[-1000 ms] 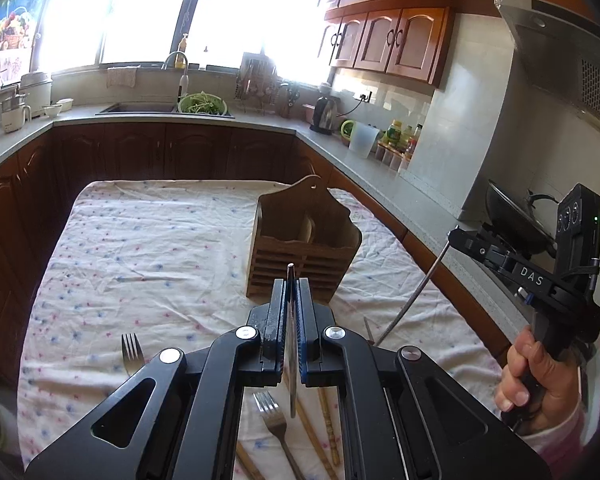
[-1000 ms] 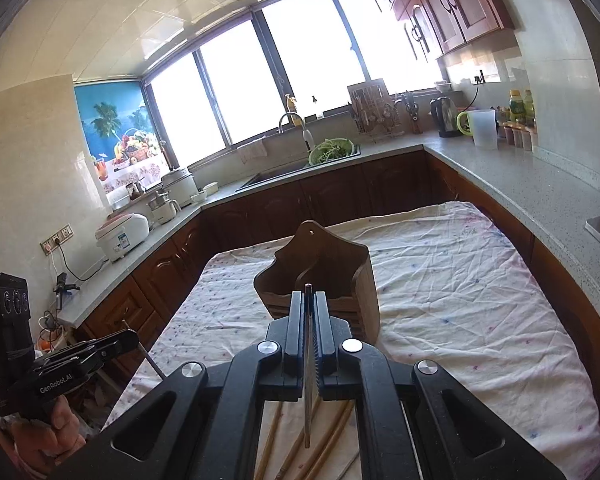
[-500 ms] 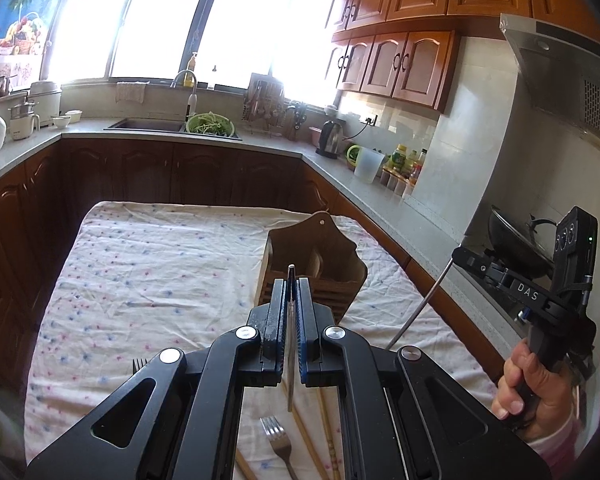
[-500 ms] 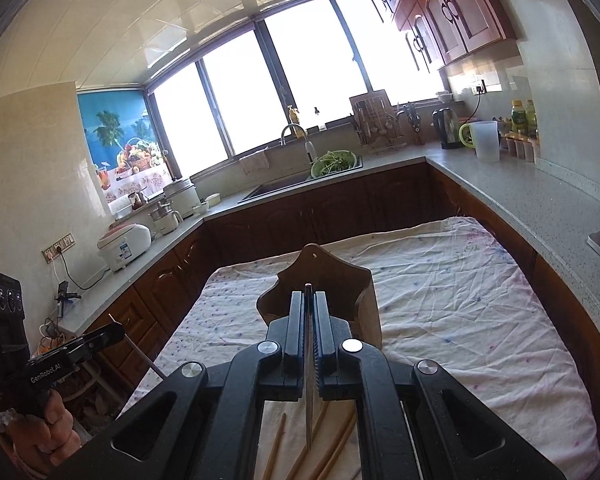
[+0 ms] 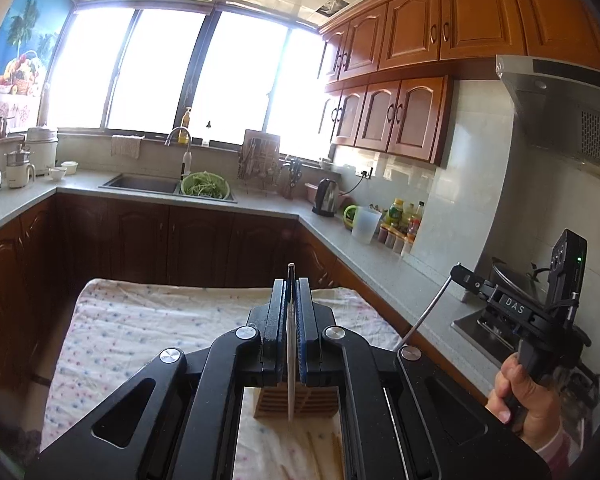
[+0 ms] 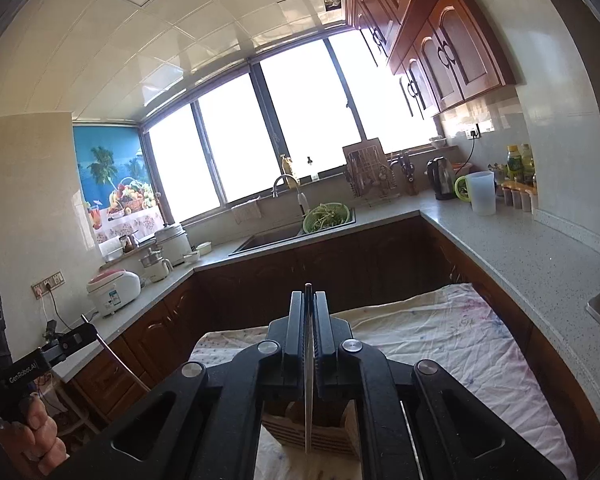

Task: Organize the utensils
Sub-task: 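Lift both metal chopsticks and carry them over the wooden utensil holder, then lower the chopsticks into the holder and open both tools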

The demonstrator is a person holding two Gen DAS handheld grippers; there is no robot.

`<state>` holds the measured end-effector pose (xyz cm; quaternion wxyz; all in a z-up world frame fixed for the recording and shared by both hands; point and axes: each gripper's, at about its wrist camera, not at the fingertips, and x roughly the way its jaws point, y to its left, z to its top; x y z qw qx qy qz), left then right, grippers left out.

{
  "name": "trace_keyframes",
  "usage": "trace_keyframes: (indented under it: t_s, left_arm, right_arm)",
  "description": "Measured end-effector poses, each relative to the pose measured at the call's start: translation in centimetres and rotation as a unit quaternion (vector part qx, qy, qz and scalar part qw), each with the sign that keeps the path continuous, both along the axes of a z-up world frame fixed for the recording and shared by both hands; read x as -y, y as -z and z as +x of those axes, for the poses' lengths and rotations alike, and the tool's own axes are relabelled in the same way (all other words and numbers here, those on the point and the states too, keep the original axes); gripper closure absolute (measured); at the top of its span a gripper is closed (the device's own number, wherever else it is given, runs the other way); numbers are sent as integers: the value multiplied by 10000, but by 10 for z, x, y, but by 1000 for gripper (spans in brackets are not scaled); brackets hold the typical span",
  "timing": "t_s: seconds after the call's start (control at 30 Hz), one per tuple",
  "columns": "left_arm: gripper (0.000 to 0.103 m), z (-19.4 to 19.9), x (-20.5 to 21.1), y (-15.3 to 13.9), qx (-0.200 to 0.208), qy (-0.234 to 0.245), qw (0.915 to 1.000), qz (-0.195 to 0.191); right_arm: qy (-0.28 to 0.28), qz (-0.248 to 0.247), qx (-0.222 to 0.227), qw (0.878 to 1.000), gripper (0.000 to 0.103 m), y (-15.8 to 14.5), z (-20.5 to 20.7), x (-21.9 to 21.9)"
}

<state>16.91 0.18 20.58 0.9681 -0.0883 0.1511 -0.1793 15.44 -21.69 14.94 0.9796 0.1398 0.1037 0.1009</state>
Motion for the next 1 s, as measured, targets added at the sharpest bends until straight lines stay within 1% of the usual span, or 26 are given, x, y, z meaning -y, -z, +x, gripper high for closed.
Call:
trace_keyframes:
  t_s: [0.13,0.27,0.4,0.5,0.67,0.8,0.83,0.9,1.0]
  left_arm:
    - [100,26,10,-8,158,-67,9998,101]
    - [99,56,20,1,205,-78,9997,104]
    - [99,82,30,22,147,-143,9997,102]
    - [99,99,36,44,-2,-220,9997,74]
    - [100,117,40,79,-248,-347,9991,-36]
    - [99,129,42,103,-472,-424,9979,-114]
    - [99,131,43,107,-519,-418,9977,-117]
    - [99,130,44,112,-473,-441,9979,-82]
    - [99,128,46,111,-484,-401,9980,-34]
  right_arm:
    - [124,30,74,9999,99,-9,23,6]
    - [213,-39,4,9998,99,0,48,9]
    - [218,-1,-160,9996,99,22,69,10]
    - [223,18,-287,9993,99,42,80,11]
    - [292,82,-511,9982,99,72,92,12]
    - [281,197,-622,9975,99,88,98,14]
    - [277,212,-651,9973,99,91,99,14]
    - [281,233,-629,9974,99,95,98,14]
    - [288,213,-628,9974,99,94,96,12]
